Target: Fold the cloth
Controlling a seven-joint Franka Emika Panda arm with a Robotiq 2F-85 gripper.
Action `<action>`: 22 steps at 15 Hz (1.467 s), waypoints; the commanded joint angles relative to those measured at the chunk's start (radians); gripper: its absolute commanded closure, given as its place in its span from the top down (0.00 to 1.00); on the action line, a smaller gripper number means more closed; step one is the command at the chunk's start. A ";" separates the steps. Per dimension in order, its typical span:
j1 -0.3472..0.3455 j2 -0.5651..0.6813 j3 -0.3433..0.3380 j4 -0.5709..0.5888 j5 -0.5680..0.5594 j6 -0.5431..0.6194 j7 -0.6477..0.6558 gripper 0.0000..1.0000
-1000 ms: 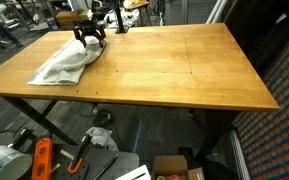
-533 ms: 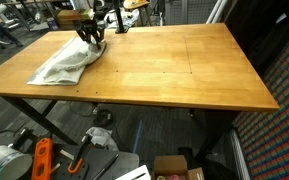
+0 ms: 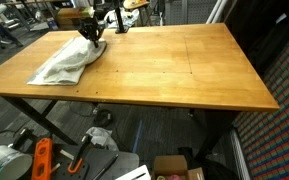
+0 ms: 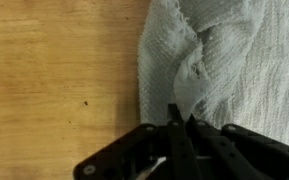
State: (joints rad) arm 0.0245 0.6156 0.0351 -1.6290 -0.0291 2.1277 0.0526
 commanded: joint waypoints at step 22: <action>0.245 -0.177 0.058 0.039 -0.057 -0.233 0.213 0.04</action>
State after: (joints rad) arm 0.2379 0.4528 0.0881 -1.6105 -0.0594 1.9256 0.1982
